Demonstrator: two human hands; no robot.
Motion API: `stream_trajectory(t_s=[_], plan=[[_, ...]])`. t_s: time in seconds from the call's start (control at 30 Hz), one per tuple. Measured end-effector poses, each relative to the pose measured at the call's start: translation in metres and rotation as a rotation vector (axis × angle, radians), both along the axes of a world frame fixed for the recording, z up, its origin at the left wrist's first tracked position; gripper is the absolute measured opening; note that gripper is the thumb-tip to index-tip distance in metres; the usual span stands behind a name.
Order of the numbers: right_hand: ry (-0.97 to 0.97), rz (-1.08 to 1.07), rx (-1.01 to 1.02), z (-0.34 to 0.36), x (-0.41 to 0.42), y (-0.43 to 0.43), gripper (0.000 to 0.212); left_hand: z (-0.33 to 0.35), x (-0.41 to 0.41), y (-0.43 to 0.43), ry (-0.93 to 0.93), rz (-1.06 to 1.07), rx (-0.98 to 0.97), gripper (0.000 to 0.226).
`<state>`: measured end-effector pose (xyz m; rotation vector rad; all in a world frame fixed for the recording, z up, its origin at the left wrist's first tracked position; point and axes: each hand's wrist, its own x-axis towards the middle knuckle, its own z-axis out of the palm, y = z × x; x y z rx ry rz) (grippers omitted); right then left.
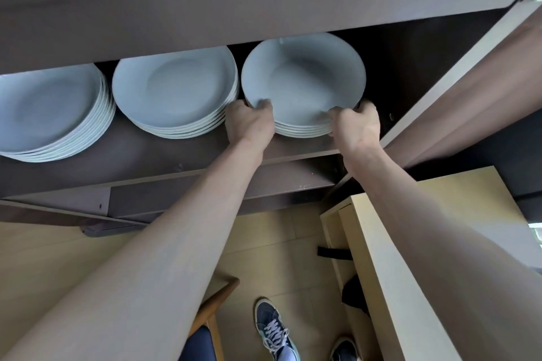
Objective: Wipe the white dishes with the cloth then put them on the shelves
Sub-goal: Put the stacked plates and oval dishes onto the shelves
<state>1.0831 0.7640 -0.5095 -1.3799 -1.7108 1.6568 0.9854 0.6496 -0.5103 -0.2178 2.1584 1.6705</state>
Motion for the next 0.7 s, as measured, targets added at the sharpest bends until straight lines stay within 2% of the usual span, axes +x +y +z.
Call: stream_trajectory(t_s=[0.1,0.37,0.5,0.53,0.63,0.7], plan=[[-0.010,0.010,0.046,0.001,-0.006,0.003,0.039,0.000,-0.003,0.007,-0.019,0.030,0.061,0.028],[0.016,-0.006,0.169,-0.004,-0.008,0.005,0.038,0.004,0.015,0.005,-0.062,0.033,0.184,0.025],[0.020,0.023,0.136,0.002,0.013,-0.004,0.050,0.009,0.040,-0.003,-0.041,0.035,0.143,0.068],[0.034,0.042,0.129,0.004,0.024,-0.008,0.053,0.010,0.051,-0.004,-0.015,0.063,0.111,0.072],[0.098,0.095,0.089,0.003,0.071,-0.029,0.054,0.007,0.102,-0.009,0.066,0.077,0.076,0.059],[0.091,0.106,0.079,-0.006,0.113,-0.041,0.045,-0.002,0.147,-0.011,0.072,-0.040,0.049,0.047]])
